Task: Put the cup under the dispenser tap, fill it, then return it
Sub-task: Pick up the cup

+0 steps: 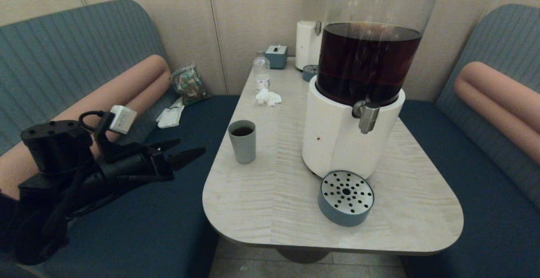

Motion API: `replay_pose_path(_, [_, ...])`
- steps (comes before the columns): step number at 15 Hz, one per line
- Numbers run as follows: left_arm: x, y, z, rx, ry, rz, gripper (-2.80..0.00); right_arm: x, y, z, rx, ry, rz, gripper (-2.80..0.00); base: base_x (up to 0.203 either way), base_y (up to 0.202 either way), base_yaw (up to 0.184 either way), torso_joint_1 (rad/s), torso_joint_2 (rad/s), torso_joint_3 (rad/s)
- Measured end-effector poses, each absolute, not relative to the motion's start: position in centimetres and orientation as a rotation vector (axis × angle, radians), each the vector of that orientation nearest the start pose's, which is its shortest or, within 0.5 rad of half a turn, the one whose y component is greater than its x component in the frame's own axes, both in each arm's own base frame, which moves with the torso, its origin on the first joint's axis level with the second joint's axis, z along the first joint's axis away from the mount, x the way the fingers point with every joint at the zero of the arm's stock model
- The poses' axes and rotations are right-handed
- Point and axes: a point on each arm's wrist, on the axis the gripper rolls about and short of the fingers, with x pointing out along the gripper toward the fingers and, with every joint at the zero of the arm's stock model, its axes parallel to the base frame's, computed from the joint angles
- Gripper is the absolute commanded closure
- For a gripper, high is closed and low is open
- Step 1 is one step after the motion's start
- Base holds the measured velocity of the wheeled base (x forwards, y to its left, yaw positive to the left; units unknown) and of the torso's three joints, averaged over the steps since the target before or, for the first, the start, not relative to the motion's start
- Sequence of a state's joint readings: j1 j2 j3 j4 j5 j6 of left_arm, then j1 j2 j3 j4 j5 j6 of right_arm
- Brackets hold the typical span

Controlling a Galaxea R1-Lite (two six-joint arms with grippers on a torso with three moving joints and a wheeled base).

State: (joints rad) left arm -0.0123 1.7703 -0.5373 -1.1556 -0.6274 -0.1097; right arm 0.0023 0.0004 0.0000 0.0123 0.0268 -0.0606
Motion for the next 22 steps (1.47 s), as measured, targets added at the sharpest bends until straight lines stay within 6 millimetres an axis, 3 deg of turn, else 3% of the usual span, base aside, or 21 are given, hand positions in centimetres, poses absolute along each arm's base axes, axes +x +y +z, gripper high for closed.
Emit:
replay_pose_path(3, [31.8, -1.6, 12.2, 0.095, -0.005, -0.755, -2.8, -2.3, 0.1, 7.4, -0.06, 0.012, 0.03, 0.0, 0.0, 0.0, 0.0, 0.0, 0.0, 0.0])
replay_pose_path(9, [35.6, -1.7, 9.8, 0.118, -0.015, -0.811, -2.8, -2.3, 0.1, 7.4, -0.06, 0.012, 0.03, 0.0, 0.0, 0.0, 0.0, 0.0, 0.0, 0.0])
replay_pose_path(22, [36.8, -2.8, 9.5, 0.11, -0.026, -0.855, -2.8, -2.3, 0.1, 7.4, -0.06, 0.012, 0.03, 0.0, 0.0, 0.0, 0.0, 0.0, 0.0, 0.0])
